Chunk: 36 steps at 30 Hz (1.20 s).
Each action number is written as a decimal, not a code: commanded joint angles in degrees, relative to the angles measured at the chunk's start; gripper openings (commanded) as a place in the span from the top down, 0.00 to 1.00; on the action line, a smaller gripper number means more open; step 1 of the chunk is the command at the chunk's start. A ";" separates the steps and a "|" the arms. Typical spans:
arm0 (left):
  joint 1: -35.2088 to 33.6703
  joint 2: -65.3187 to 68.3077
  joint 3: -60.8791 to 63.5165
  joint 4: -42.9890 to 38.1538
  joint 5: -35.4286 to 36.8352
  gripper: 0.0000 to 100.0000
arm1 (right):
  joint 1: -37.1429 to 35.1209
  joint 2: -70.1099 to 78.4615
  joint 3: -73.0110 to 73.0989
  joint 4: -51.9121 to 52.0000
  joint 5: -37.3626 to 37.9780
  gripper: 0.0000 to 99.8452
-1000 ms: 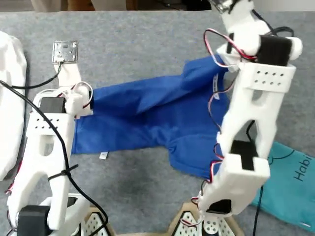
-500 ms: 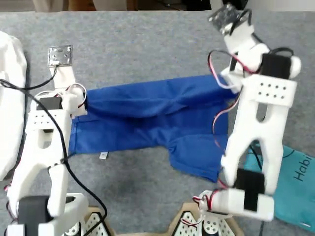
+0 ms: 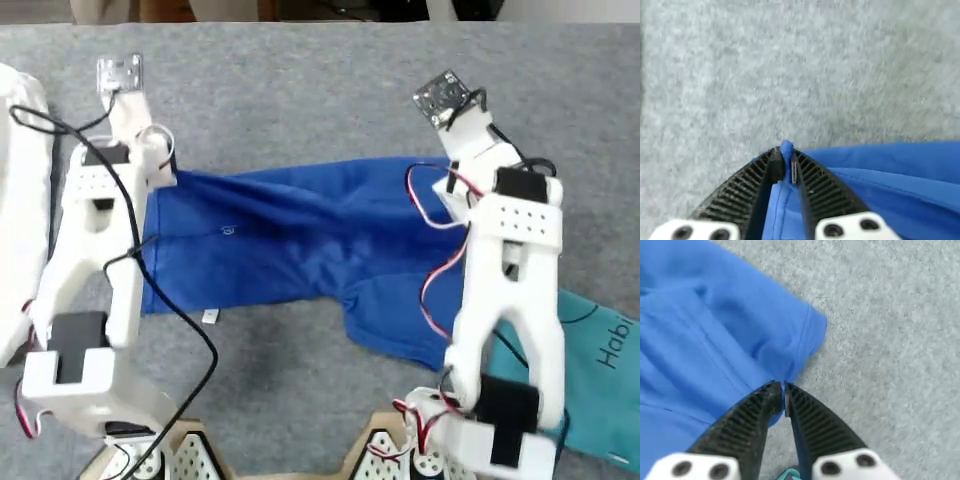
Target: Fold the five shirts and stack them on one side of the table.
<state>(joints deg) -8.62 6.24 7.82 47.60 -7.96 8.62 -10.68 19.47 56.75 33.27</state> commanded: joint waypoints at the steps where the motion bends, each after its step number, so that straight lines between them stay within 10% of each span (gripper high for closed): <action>1: 0.79 1.01 -7.30 5.19 0.79 0.98 | 1.71 3.65 -9.63 0.35 -1.23 1.00; 18: -0.62 6.99 -37.89 11.60 5.36 0.98 | 2.68 30.02 -72.31 20.48 -4.48 1.00; 36: -0.18 7.34 -28.48 25.58 2.02 0.98 | 2.51 41.01 -94.55 45.71 -1.23 1.00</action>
<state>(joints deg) -8.53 14.07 -24.70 74.68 -5.41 10.46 30.55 -72.57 101.23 31.69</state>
